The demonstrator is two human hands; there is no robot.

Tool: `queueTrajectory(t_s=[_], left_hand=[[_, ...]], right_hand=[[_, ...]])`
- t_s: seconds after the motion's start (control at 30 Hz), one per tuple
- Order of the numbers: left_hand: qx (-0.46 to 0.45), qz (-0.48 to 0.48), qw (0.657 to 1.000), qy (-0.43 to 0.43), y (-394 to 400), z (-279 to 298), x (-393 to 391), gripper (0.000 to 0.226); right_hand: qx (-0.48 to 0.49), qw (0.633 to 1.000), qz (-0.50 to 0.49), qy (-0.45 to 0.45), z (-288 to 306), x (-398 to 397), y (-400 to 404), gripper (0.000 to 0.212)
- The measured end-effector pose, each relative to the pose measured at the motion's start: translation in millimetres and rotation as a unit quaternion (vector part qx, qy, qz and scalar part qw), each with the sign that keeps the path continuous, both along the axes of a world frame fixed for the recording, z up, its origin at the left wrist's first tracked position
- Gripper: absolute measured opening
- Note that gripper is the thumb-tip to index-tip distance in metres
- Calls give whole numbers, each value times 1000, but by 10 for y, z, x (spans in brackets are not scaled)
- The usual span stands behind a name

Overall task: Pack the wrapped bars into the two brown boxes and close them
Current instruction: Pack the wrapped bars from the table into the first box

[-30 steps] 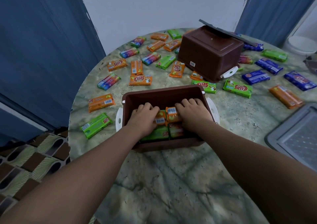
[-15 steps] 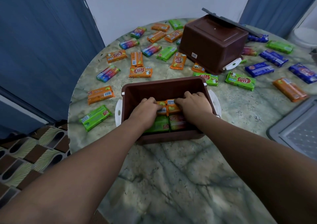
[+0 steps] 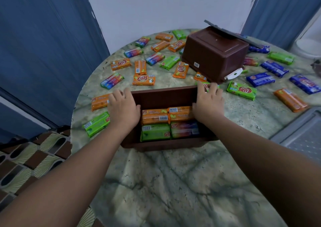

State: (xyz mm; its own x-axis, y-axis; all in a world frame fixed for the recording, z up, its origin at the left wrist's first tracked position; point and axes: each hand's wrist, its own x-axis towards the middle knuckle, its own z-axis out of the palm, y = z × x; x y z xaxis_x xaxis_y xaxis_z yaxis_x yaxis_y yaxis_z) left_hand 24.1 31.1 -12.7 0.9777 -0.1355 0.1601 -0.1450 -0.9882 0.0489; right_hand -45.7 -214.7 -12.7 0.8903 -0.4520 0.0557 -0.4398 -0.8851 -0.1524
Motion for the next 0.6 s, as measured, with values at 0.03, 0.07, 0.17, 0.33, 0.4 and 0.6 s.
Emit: queueTrajectory(t_s=[0.03, 0.07, 0.17, 0.33, 0.4, 0.6], left_hand=[[-38, 22, 998, 52, -4, -30, 18, 63], [-80, 36, 991, 98, -4, -68, 34, 64], [-107, 35, 987, 113, 16, -168, 61, 58], [-77, 18, 991, 111, 93, -180, 128, 56], [-66, 15, 991, 112, 151, -175, 156, 56], [-66, 21, 992, 110, 276, -169, 226, 54]], right_hand=[[31, 999, -1, 45, -9, 6, -20, 89], [49, 996, 3, 75, -17, 10, -35, 95], [53, 995, 9, 83, -33, 20, -44, 102], [43, 996, 9, 74, -51, -4, 52, 98], [45, 997, 10, 69, -69, -6, 116, 98], [53, 997, 8, 64, -76, 26, 267, 100]])
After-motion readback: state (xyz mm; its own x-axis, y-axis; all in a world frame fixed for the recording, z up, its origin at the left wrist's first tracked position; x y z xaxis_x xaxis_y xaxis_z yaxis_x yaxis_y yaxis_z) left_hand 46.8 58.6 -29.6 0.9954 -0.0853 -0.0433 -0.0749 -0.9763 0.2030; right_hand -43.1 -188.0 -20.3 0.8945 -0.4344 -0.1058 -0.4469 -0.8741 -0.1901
